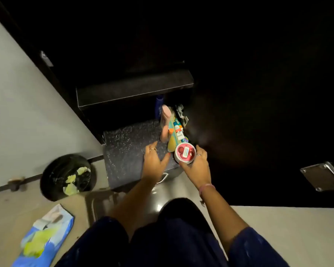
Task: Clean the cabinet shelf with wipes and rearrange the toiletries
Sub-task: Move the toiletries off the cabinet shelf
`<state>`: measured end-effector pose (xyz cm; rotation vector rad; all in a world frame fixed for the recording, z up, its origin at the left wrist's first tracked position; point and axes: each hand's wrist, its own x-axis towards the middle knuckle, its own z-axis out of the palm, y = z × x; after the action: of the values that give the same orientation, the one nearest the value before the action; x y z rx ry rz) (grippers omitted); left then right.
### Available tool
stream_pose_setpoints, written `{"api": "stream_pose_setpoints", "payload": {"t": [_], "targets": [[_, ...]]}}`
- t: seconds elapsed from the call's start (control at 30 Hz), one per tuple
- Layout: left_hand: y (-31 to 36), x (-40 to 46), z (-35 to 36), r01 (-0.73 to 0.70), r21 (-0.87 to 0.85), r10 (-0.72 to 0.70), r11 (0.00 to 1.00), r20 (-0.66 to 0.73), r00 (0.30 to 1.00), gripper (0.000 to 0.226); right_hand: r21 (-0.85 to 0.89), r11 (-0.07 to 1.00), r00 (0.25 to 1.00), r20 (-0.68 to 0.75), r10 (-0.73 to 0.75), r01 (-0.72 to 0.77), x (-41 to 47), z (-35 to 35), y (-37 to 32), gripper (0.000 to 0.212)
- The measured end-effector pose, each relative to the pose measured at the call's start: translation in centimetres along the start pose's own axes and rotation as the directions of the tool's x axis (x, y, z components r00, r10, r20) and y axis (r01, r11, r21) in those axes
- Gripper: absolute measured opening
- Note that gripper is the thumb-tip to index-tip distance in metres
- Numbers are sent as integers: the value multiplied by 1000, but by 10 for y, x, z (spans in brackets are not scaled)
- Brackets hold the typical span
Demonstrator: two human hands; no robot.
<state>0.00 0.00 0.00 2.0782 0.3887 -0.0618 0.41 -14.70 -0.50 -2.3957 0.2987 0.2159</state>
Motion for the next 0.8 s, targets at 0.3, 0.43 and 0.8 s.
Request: {"api": "stream_pose_setpoints", "payload": {"t": [0.3, 0.43, 0.8], "targets": [[14, 35, 45, 186, -211, -191, 960, -4, 982, 64, 42, 993, 994, 17, 111, -112, 27, 31, 9, 107], [13, 46, 51, 188, -164, -195, 968, -27, 980, 54, 19, 991, 991, -31, 132, -131, 40, 42, 11, 102], [-2, 45, 37, 17, 90, -17, 996, -5, 1000, 34, 90, 989, 980, -148, 133, -121, 20, 57, 7, 99]]}}
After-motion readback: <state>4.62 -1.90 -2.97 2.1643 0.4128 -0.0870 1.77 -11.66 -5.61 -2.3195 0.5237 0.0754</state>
